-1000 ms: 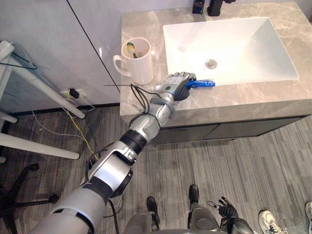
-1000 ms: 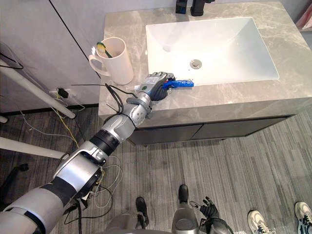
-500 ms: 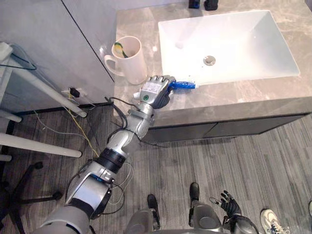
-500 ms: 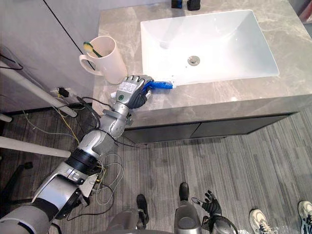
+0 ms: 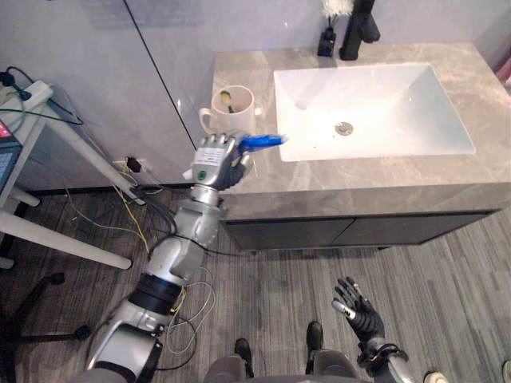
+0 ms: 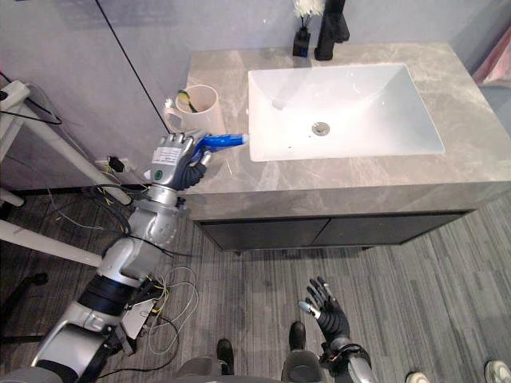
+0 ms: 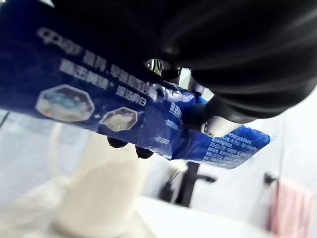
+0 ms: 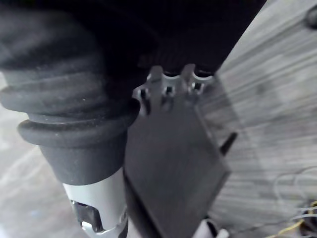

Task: Organize washtable

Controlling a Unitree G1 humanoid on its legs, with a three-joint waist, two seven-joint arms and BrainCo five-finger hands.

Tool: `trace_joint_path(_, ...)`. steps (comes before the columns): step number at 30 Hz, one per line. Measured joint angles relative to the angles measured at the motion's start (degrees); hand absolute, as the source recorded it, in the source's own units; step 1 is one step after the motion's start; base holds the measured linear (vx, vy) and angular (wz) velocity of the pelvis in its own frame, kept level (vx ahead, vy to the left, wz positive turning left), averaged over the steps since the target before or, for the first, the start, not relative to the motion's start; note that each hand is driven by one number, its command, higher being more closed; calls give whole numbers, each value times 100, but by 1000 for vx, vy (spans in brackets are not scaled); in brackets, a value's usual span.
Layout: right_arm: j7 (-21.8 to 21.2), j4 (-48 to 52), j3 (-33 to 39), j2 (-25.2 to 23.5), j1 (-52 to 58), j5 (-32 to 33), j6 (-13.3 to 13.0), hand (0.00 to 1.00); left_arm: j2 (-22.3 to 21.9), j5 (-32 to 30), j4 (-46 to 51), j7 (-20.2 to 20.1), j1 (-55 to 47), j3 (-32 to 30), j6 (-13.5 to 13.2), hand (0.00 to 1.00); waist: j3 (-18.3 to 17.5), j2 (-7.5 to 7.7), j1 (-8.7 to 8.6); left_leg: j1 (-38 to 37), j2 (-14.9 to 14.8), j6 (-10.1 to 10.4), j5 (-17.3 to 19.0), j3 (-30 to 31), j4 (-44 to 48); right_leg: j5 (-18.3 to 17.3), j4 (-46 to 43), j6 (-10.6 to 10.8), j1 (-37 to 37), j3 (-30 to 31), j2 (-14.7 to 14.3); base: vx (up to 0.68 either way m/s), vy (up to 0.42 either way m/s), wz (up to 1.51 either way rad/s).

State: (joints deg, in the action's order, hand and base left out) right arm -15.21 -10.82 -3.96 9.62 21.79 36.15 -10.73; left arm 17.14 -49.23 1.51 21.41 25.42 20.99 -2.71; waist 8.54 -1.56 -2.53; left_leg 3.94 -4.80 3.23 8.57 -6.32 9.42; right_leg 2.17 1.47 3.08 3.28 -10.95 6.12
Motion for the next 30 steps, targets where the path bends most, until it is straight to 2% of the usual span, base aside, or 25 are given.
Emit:
trace_joint_path(2,-54,678,77,-14,-9,191,13,0,-349,11,5,-13,-16,174,-155,100,-84,-1,13,-79,16,-13,-17,-5,-80,16,1,19,-42,11,8,-36,2,-5)
trace_joint_path(3,-175,1314,129,-33,-36,536,-11,0,-464,46,90,-19,-15,190,-192,100,-127,-1,1,-136,23,-10,-24,-14,-99,25,2,33,-74,15,9,-34,4,-8)
trace_joint_path(6,-321,2168,323,-49,-160,1088,-71,0,-448,332,409,-40,49,34,-226,100,-268,-3,-62,-209,50,-9,-58,-26,-149,37,15,49,-120,19,-2,-57,-4,-5)
trace_joint_path(8,-358,2639,452,-103,-410,1409,-190,0,-439,864,672,-128,195,-201,-289,100,-416,-4,-32,-230,46,-6,-94,-23,-175,62,33,54,-138,19,-11,-42,-17,1)
trace_joint_path(11,-355,3352,398,-192,-697,1633,-289,0,-433,1396,1109,-135,254,-261,-338,100,-449,4,26,-285,62,-22,-135,-13,-217,124,96,60,-204,15,-7,-75,-7,2)
trace_joint_path(13,-348,3977,158,-231,-1196,1773,-463,0,-447,1898,2082,-252,-9,-230,-571,100,-539,57,44,-269,91,-35,-172,5,-251,226,227,72,-250,1,9,-69,6,4)
trace_joint_path(14,-343,4064,151,-254,-1262,1776,-486,0,-448,1975,2288,-271,-105,-199,-636,100,-550,67,44,-272,96,-37,-173,24,-250,233,253,77,-276,-9,11,-33,5,13)
trace_joint_path(16,-260,4275,70,-258,-1471,1784,-638,0,-445,2206,2891,-399,-527,-71,-938,100,-661,112,122,-269,101,-37,-177,95,-252,236,284,82,-320,-84,11,-15,-3,15)
trace_joint_path(19,-194,4381,60,-309,-1725,1838,-701,0,-450,2397,3017,-415,-737,-87,-1096,100,-717,150,204,-274,118,-39,-222,219,-264,236,312,83,-401,-189,20,-18,-13,21)
trace_joint_path(22,-6,4382,15,-452,-1895,2005,-845,0,-447,2566,3017,-409,-1009,-134,-1095,100,-748,179,302,-273,143,-43,-291,316,-313,236,321,83,-435,-291,34,-33,-12,20)
trace_joint_path(24,309,4379,-18,-480,-1965,1981,-986,0,-448,2684,3017,-396,-1232,-138,-1088,100,-751,184,345,-278,165,-42,-326,372,-338,237,321,84,-457,-323,48,-37,-4,14)
trace_joint_path(26,825,4378,-26,-480,-2041,1691,-1118,0,-447,2856,3079,-394,-1455,-142,-1083,100,-755,189,345,-325,174,-42,-328,379,-339,239,321,89,-501,-326,57,-14,3,2)
trace_joint_path(30,1400,4204,-105,-463,-2090,1051,-1122,0,-463,3097,3187,-368,-1541,-91,-1088,100,-796,240,341,-369,171,-42,-328,324,-341,243,308,96,-508,-290,59,-21,1,-5)
